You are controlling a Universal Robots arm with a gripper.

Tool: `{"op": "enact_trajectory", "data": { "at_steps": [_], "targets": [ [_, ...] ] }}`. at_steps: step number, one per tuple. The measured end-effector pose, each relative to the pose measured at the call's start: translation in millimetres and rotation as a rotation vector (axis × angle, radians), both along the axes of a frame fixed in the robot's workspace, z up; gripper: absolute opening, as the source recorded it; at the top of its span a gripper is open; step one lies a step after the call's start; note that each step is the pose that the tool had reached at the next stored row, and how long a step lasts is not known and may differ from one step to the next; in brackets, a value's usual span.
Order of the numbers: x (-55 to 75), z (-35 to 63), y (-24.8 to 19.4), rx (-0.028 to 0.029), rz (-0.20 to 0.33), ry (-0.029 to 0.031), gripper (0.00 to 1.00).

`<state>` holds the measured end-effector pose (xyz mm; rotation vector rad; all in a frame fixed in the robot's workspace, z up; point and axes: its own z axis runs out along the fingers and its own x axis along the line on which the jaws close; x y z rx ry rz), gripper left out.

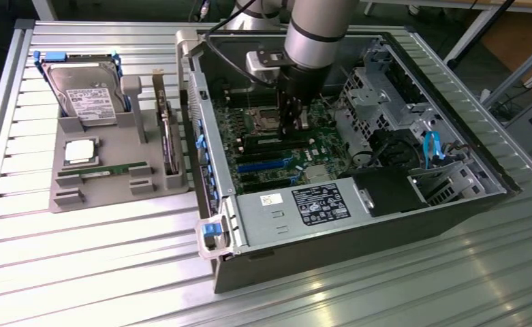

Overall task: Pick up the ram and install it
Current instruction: 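Insert the ram into the slot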

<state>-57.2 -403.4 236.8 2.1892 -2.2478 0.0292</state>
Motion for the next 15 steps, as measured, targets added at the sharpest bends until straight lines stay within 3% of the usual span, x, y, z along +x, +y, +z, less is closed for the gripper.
{"op": "enact_trajectory", "data": {
  "at_steps": [5,15],
  "targets": [
    [0.1,-4.5,1.3,0.0011,0.000,0.0000,0.13],
    [1.6,-3.2,1.3,0.0014,0.002,-0.0001,0.13]
  ]
}}
